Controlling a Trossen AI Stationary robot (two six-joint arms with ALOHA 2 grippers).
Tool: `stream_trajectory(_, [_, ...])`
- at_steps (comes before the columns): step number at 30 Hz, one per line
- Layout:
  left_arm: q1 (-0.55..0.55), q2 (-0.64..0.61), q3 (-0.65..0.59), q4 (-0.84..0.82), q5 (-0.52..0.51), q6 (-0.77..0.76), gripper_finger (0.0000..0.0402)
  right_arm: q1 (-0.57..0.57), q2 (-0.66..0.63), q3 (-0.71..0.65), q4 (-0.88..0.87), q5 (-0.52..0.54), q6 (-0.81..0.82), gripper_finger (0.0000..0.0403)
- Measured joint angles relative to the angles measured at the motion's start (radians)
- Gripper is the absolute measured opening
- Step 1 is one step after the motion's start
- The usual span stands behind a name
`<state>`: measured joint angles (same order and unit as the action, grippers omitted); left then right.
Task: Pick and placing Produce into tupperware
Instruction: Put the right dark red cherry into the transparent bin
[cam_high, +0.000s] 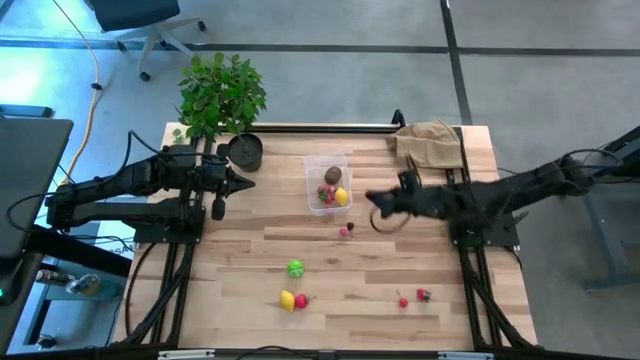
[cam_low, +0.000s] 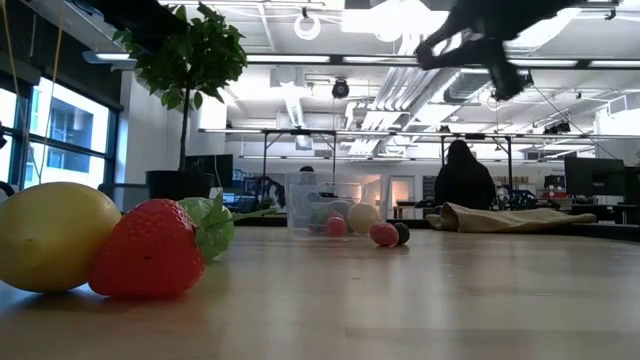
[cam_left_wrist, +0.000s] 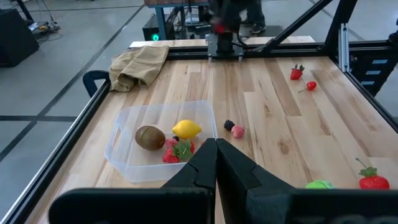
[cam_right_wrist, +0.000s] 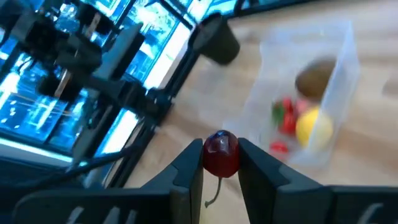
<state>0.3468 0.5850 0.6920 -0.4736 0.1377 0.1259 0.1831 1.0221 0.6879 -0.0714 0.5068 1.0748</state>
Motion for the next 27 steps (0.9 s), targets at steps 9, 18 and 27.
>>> stream_trajectory(9, [0.000,0.000,0.000,-0.001,0.000,0.000,0.0001,-0.290,0.271,0.355,-0.232,-0.259,-0.266,0.0071])
stream_trajectory(18, [0.000,0.000,0.000,0.000,0.000,0.000,0.0001,-0.439,0.695,0.730,-0.502,-0.450,-0.529,0.0071])
stream_trajectory(27, [0.000,0.000,0.000,0.000,0.000,0.000,0.0001,-0.497,1.067,1.031,-0.631,-0.566,-0.740,0.0071])
